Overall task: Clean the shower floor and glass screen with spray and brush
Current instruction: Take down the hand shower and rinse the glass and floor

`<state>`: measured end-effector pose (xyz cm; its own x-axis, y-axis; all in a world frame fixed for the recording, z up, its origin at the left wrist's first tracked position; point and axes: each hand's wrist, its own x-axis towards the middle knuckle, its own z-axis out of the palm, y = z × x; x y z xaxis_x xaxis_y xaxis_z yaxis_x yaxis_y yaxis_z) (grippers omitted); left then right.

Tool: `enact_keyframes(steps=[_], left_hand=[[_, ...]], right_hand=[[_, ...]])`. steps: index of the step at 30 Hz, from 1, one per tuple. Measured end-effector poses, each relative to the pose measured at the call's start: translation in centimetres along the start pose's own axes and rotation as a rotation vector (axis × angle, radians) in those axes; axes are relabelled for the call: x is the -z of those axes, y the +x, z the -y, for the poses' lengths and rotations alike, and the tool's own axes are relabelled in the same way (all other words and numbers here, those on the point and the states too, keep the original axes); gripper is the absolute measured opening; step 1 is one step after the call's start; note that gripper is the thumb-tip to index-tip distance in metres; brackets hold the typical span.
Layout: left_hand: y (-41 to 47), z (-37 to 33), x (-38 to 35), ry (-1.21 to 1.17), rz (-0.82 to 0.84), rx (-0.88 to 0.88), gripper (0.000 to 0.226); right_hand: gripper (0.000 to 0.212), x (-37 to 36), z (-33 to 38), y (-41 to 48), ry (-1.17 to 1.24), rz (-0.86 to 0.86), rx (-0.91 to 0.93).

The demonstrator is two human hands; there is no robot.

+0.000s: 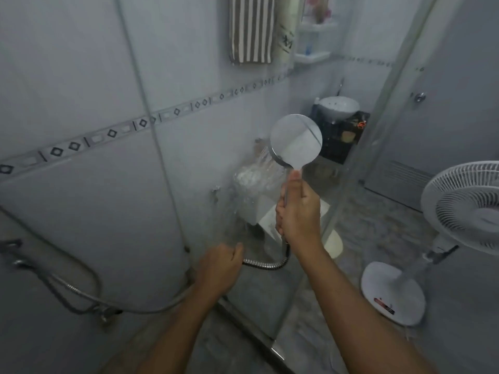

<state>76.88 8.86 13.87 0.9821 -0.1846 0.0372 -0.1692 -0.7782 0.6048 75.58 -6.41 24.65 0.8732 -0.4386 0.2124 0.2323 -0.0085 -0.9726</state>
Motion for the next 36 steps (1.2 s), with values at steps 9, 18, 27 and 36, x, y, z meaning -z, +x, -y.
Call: enact_keyframes(steps=[9,18,27,36], left_hand=[[-5.9,-4.0,-3.9,0.13,0.009,-0.02,0.042],[-8.1,-5.8,-5.8,0.174,0.016,-0.051,0.058],[-5.9,-9.7,-0.6,-0.005,-0.138,0.021,0.051],[-0.9,-18.1,11.3,0.024,-0.352,-0.195,0.051]], right_hand=[[0.055,6.2,-1.1,-4.3,-0.083,0.038,-0.054],[0.057,8.9,-1.5,-6.1,-0.16,0.042,-0.054],[0.059,7.8,4.5,-2.8,-0.06,0.083,0.06],[0.059,5.9,18.2,3.0,0.0,0.021,0.349]])
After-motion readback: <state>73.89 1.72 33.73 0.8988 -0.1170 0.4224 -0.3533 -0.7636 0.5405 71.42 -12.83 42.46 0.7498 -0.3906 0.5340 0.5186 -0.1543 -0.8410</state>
